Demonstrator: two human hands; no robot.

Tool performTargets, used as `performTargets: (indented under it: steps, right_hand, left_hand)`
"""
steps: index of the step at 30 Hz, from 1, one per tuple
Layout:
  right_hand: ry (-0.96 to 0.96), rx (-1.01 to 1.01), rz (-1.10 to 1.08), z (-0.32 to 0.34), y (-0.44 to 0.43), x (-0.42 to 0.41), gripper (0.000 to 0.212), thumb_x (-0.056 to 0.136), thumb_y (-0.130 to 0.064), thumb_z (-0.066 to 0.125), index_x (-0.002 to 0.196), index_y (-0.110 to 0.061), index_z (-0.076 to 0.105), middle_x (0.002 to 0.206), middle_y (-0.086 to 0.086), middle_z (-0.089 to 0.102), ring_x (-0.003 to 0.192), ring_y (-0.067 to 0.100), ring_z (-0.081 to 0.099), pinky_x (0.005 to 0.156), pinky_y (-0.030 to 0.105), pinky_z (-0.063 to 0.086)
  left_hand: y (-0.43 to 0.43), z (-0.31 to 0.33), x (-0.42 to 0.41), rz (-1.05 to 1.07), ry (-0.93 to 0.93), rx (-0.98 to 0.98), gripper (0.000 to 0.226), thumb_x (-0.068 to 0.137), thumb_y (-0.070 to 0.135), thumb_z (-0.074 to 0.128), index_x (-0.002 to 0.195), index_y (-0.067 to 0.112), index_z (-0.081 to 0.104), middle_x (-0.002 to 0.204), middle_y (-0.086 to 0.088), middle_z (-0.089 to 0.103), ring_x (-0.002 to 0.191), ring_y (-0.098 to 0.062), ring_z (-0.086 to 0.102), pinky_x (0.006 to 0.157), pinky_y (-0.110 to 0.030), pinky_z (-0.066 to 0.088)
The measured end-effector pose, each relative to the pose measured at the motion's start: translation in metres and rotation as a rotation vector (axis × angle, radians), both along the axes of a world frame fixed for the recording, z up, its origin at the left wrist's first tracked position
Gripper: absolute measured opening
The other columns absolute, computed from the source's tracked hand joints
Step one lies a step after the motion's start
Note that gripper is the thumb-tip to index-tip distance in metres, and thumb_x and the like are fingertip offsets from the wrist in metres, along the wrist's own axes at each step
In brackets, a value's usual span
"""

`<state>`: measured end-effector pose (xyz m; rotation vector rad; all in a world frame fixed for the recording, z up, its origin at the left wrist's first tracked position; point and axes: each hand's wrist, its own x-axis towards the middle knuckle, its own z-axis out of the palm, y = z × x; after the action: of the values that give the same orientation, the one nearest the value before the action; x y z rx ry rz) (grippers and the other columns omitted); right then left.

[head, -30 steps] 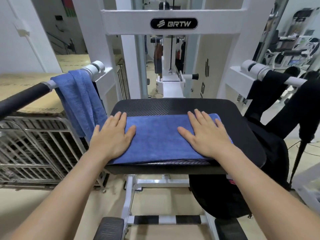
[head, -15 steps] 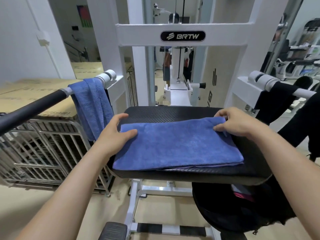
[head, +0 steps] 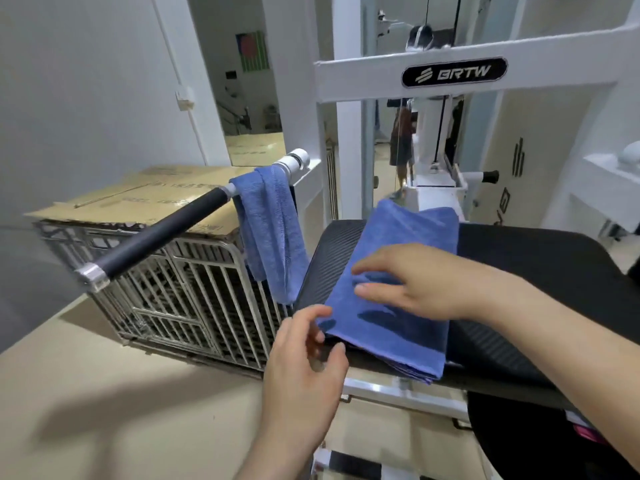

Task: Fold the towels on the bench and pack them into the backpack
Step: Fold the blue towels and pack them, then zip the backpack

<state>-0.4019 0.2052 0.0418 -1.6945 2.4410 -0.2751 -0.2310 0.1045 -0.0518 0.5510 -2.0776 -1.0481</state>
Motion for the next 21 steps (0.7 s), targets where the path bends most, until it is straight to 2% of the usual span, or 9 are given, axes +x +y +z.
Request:
performTargets:
  steps: [1,3,5,6,9,12,15,18,21]
  right_hand:
    - [0.026,0.018,0.018,-0.006,0.009,0.01,0.058,0.089,-0.066,0.037,0.132,-0.03,0.052,0.127,-0.009,0.058,0.117,0.013,0.052,0.098,0.035,0.043]
    - [0.129,0.034,0.015,-0.021,0.023,0.024,0.064,0.086,-0.073,0.031,0.128,-0.029,0.051,0.119,-0.009,0.057,0.11,0.014,0.052,0.092,0.036,0.045]
    - [0.301,-0.015,0.005,-0.042,0.029,0.035,0.074,0.085,-0.075,0.025,0.128,-0.021,0.053,0.121,-0.002,0.058,0.11,0.02,0.055,0.087,0.039,0.05]
    - [0.388,-0.055,-0.003,-0.055,0.031,0.039,0.077,0.084,-0.073,0.028,0.129,-0.016,0.054,0.125,0.004,0.059,0.111,0.026,0.058,0.086,0.042,0.052]
    - [0.498,-0.074,-0.059,-0.084,0.033,0.043,0.072,0.082,-0.059,0.046,0.131,-0.007,0.052,0.133,0.018,0.056,0.118,0.035,0.056,0.091,0.046,0.051]
    - [0.476,-0.138,-0.031,-0.091,0.037,0.04,0.07,0.081,-0.049,0.061,0.135,-0.007,0.048,0.136,0.017,0.052,0.12,0.034,0.053,0.097,0.046,0.047]
    - [0.359,-0.207,-0.003,-0.082,0.047,0.039,0.062,0.085,-0.046,0.058,0.136,-0.012,0.045,0.128,0.011,0.052,0.109,0.029,0.056,0.091,0.039,0.05]
    - [0.297,-0.218,-0.016,-0.07,0.051,0.04,0.049,0.086,-0.04,0.049,0.129,-0.016,0.048,0.112,0.004,0.055,0.091,0.022,0.058,0.077,0.033,0.052]
    - [0.336,-0.164,-0.025,-0.062,0.049,0.038,0.034,0.083,-0.031,0.039,0.109,-0.018,0.057,0.092,-0.002,0.059,0.081,0.022,0.058,0.074,0.035,0.048]
  left_hand:
    - [-0.009,0.001,-0.002,-0.008,-0.054,-0.196,0.037,0.079,0.024,0.063,0.114,0.035,0.058,0.102,0.013,0.057,0.094,-0.003,0.055,0.088,-0.013,0.038]
    - [-0.025,0.004,-0.009,-0.088,-0.205,-0.466,0.048,0.085,0.038,0.05,0.132,0.03,0.049,0.131,0.004,0.049,0.12,-0.013,0.045,0.104,-0.022,0.033]
    - [-0.033,0.012,-0.017,-0.193,-0.353,-0.505,0.057,0.087,0.042,0.05,0.142,0.034,0.036,0.144,0.004,0.04,0.131,-0.016,0.037,0.108,-0.032,0.032]
    - [-0.034,0.015,-0.021,-0.25,-0.37,-0.473,0.061,0.087,0.039,0.054,0.144,0.037,0.032,0.143,0.009,0.04,0.13,-0.012,0.038,0.106,-0.029,0.033]
    - [-0.03,0.024,-0.031,-0.296,-0.284,-0.197,0.067,0.079,0.024,0.067,0.134,0.048,0.038,0.129,0.019,0.05,0.112,0.005,0.049,0.094,-0.018,0.039]
    - [-0.034,0.028,-0.034,-0.427,-0.202,0.313,0.066,0.068,0.013,0.077,0.12,0.048,0.054,0.118,0.007,0.064,0.106,-0.014,0.062,0.096,-0.035,0.05]
    - [-0.045,0.03,-0.027,-0.771,-0.204,0.552,0.074,0.061,-0.006,0.072,0.121,0.037,0.061,0.087,0.0,0.061,0.077,-0.019,0.058,0.075,-0.026,0.052]
    - [-0.046,0.027,-0.029,-0.7,-0.218,0.352,0.067,0.063,-0.01,0.067,0.115,0.032,0.064,0.077,0.0,0.054,0.071,-0.014,0.05,0.066,-0.024,0.045]
    - [-0.045,0.02,-0.038,-0.378,-0.168,-0.293,0.046,0.071,0.002,0.069,0.108,0.03,0.068,0.098,0.006,0.062,0.09,-0.013,0.057,0.083,-0.024,0.043]
